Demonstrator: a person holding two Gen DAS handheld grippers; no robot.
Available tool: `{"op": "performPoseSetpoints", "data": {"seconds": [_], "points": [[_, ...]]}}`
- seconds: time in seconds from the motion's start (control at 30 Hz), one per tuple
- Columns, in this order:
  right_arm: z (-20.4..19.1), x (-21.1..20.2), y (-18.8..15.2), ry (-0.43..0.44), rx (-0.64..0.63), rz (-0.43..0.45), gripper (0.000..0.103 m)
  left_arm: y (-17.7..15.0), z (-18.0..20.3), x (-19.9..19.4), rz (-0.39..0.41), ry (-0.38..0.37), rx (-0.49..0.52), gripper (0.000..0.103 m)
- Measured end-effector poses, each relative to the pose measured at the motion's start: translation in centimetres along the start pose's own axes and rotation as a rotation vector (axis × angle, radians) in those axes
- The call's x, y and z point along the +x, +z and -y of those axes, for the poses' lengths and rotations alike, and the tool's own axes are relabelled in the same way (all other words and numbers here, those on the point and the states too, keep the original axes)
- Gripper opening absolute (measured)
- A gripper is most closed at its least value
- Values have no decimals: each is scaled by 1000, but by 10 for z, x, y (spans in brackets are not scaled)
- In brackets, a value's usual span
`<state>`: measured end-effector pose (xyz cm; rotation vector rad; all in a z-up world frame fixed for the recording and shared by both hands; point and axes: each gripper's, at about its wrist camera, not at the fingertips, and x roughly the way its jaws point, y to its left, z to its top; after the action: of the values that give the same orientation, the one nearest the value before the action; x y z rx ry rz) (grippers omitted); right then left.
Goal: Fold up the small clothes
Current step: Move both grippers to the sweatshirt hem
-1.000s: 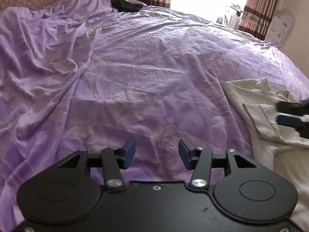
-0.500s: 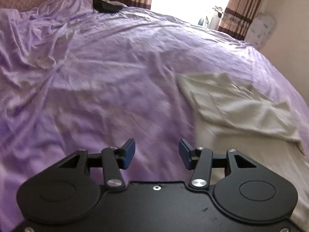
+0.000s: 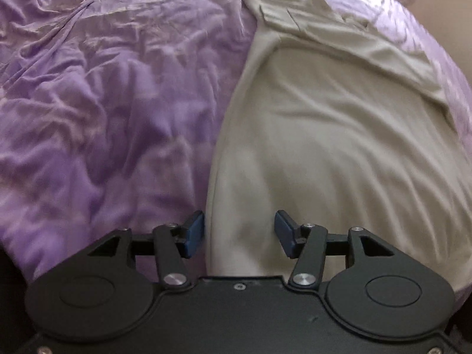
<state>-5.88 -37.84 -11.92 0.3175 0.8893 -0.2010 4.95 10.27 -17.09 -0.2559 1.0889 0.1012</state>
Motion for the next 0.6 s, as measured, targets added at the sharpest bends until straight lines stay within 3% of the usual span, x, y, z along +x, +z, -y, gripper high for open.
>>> {"op": "performPoseSetpoints", "data": {"seconds": [0.27,0.3,0.4,0.5,0.6], "points": [[-14,-4,-15,6,-49,-5,75,-25,20,-2,-10,47,118,61],[-17,-4,-16,5,-57,-3,74,-26,20,-1,-10,54,122,61],[-28,-4,-19,-3,-139,19,55,-25,18,-1,-20,63,114,64],[-33,-4,-22,-33,-194,1,58,-28,17,-4,-39,60,93,65],[-29,-11,-20,6,-137,-6,57,-35,20,-9,-57,53,111,66]]}}
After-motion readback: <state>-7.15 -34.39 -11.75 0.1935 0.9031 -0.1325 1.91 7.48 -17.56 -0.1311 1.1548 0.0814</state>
